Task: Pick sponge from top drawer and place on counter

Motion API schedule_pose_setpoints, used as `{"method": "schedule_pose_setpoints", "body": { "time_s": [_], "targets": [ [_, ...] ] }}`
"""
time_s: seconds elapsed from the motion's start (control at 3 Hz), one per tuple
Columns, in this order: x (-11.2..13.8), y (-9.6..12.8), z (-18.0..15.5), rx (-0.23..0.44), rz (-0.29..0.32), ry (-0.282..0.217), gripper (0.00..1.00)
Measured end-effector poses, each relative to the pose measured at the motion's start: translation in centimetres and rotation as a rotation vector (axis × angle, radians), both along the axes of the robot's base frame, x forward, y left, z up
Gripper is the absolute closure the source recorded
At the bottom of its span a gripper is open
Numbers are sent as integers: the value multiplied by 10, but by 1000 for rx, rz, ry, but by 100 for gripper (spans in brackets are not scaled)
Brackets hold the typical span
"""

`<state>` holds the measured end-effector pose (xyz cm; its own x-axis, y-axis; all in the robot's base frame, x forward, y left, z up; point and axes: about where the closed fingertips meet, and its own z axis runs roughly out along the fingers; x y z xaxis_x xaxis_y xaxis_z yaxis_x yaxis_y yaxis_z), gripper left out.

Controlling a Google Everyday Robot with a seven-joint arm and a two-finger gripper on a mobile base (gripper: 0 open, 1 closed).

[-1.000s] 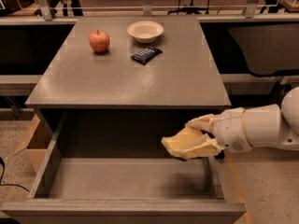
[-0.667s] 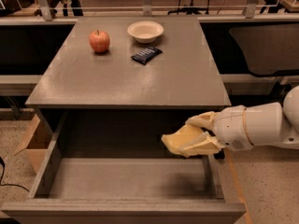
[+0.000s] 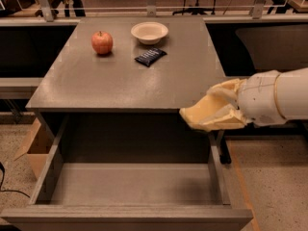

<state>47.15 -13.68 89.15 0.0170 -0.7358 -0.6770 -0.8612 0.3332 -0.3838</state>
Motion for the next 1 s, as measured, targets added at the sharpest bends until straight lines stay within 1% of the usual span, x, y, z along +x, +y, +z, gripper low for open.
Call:
{"method": "schedule_pose_setpoints", "body": {
  "time_s": [0.33, 0.67, 1.0],
  "targets": [
    [16, 1, 36, -46, 12, -61, 100],
    [52, 5, 57, -59, 24, -84, 100],
    [107, 14, 65, -42, 35, -93, 100]
  ]
}}
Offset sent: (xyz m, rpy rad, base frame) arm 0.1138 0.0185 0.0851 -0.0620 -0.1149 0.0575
